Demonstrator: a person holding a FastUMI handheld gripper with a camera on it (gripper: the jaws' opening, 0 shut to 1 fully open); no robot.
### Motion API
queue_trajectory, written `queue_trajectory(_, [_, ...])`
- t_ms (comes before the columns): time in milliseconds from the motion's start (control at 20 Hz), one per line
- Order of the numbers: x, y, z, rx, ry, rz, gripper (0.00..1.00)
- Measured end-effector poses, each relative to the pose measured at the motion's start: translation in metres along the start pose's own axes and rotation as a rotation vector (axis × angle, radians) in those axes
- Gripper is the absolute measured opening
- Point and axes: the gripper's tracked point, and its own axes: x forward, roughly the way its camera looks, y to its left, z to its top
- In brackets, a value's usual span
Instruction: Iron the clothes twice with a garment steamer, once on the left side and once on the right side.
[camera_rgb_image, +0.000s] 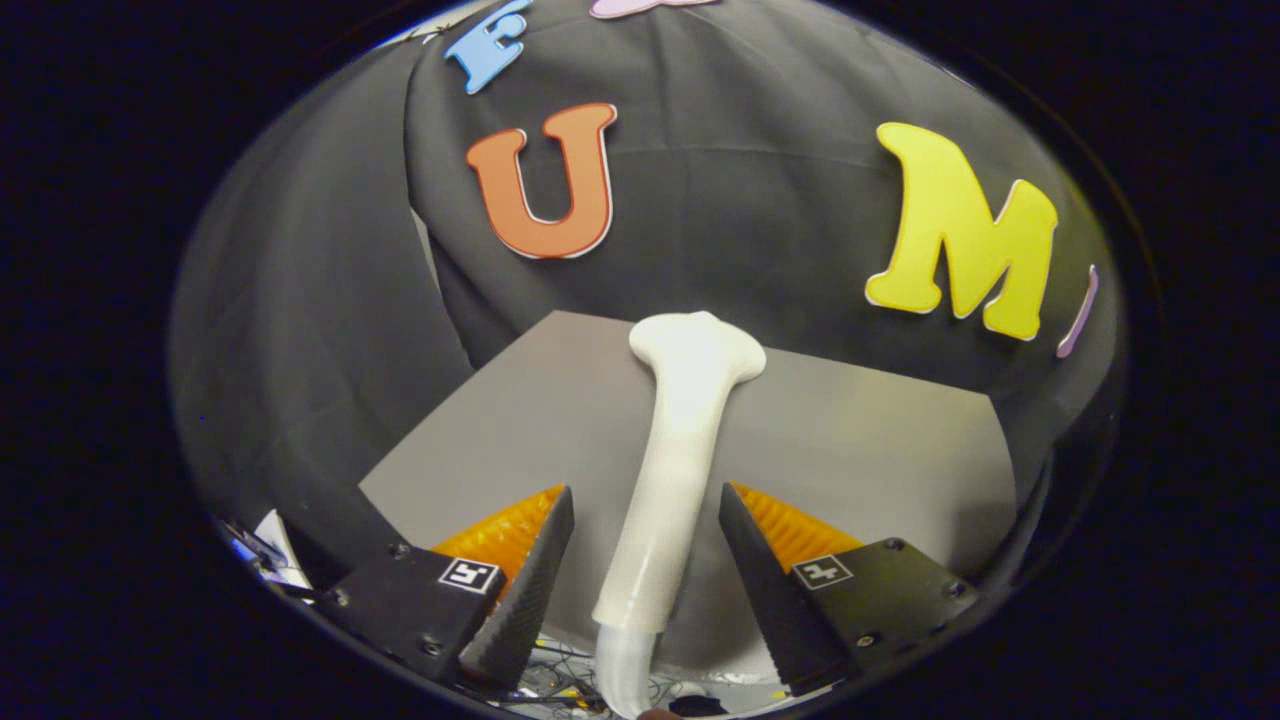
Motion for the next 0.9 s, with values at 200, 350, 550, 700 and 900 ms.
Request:
queue_trajectory(200, [0.014,-0.003,0.001,-0.02,0.0,-0.063,0.86])
queue_trajectory(350, [0.019,-0.003,0.004,-0.014,-0.009,-0.082,0.77])
queue_trajectory(550, [0.023,-0.005,0.008,0.037,-0.018,-0.087,0.51])
queue_trajectory(700, [0.014,-0.002,0.008,0.042,-0.034,-0.05,0.37])
queue_trajectory(900, [-0.039,-0.007,0.009,0.033,-0.155,-0.053,0.35])
